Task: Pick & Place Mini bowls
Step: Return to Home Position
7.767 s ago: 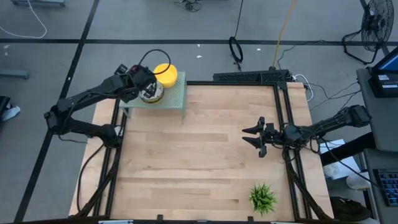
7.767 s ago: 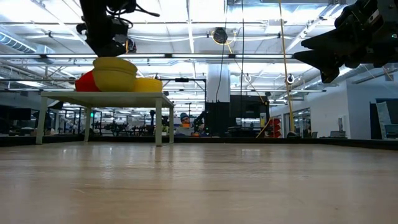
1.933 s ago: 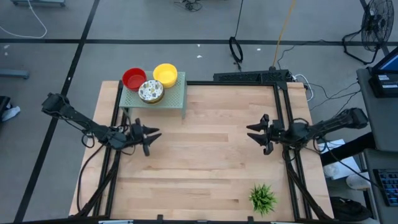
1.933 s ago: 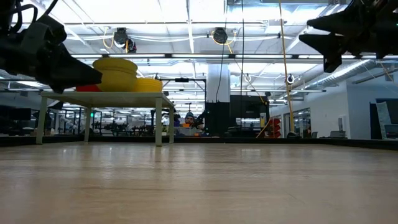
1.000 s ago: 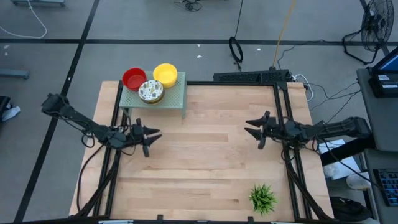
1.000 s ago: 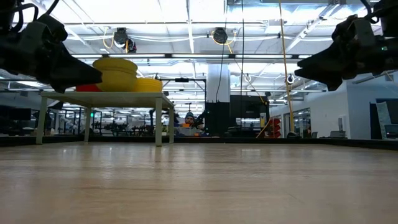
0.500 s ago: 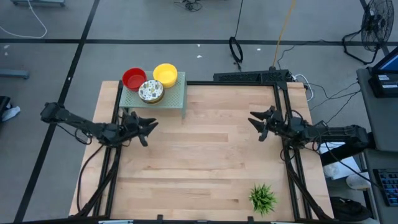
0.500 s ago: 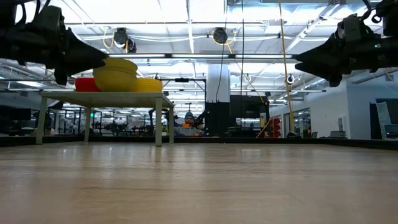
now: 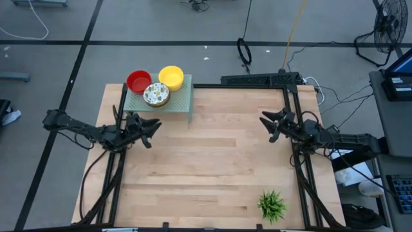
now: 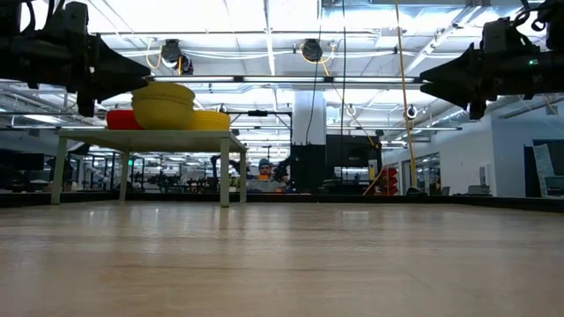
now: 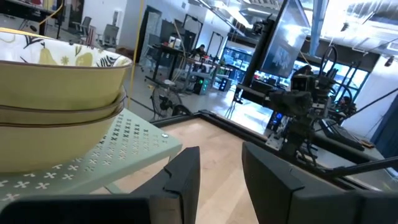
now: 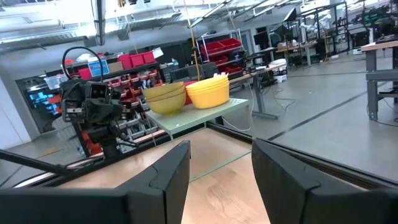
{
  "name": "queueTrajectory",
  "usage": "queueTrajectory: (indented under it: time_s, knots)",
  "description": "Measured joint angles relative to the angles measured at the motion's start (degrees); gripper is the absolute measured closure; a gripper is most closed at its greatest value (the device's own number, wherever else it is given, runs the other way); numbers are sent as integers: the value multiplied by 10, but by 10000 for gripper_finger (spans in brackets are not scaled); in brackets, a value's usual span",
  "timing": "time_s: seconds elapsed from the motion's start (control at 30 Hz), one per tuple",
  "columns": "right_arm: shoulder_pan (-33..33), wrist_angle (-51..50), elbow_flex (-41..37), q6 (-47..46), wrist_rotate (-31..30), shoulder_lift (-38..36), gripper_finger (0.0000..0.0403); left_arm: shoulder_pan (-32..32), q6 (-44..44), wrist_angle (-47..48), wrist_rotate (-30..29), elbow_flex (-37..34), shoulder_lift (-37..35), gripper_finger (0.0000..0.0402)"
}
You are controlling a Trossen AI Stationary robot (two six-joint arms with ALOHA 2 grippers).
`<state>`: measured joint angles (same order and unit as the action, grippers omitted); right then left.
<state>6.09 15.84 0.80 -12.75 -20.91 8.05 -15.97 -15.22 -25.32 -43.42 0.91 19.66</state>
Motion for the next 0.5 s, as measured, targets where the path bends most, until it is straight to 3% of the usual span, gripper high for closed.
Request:
queueTrajectory:
  time_s: [0.5]
  knots:
    - [5,0,0,0,0,-1,243,0,0,0,0,0,1,279]
